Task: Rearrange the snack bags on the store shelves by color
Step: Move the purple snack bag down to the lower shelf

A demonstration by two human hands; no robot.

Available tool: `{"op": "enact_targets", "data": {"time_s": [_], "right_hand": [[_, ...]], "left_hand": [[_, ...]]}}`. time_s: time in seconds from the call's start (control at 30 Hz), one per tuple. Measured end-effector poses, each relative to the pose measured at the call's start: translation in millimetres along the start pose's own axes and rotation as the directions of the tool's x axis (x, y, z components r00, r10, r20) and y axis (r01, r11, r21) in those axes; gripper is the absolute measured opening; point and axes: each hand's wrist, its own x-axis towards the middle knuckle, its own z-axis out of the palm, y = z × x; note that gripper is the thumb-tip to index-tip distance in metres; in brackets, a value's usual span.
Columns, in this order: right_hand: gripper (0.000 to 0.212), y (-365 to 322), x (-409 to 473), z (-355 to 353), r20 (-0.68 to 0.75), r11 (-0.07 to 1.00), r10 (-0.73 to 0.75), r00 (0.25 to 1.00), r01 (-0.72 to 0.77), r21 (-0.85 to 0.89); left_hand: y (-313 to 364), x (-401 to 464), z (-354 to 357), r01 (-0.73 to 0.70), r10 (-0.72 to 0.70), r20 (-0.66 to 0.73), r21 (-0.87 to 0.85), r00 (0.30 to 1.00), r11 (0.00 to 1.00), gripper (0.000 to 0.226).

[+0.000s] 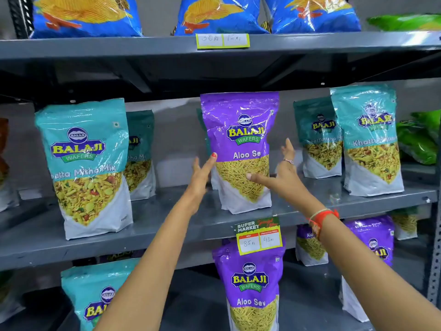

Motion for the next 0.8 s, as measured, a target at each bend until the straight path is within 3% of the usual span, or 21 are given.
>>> {"op": "enact_targets", "data": {"time_s": [0.1, 0.2, 0.27, 0.4, 0.8], "right_hand": [[0.121, 5.6, 4.9, 0.0, 0.092, 0.966, 0.163, 0.982, -0.178, 0.188], [0.109, 19.3, 13.1, 2.7, 0.171, 0.917, 0.263, 0.949, -0.302, 0.262], [0.096, 26.9, 17.6, 3.9, 0.148, 0.914, 0.271, 0.951, -0.302, 0.270], [0.082, 30.4, 16.8, 11.1, 0.106, 0.935, 0.225, 0.969, -0.245, 0.257], [0.112, -1.2, -36.4, 22.3, 0.077, 0.971, 0.132, 0.988, -0.145, 0.188]], "left_hand": [[-8.0, 4.0, 2.9, 0.097, -0.102, 0.148, 0.041, 0.984, 0.994, 0.092], [-17.7, 8.1, 7.4, 0.057, -0.055, 0.111, -0.011, 0.992, 0.998, 0.082], [-21.2, 12.0, 9.9, -0.001, 0.004, 0.077, -0.044, 0.997, 0.999, 0.064], [-30.3, 15.1, 10.7, -0.099, 0.100, -0.030, 0.019, 0.995, 0.995, 0.062], [-14.3, -56.6, -19.3, -0.234, 0.235, -0.121, 0.018, 0.964, 0.972, 0.048]]}}
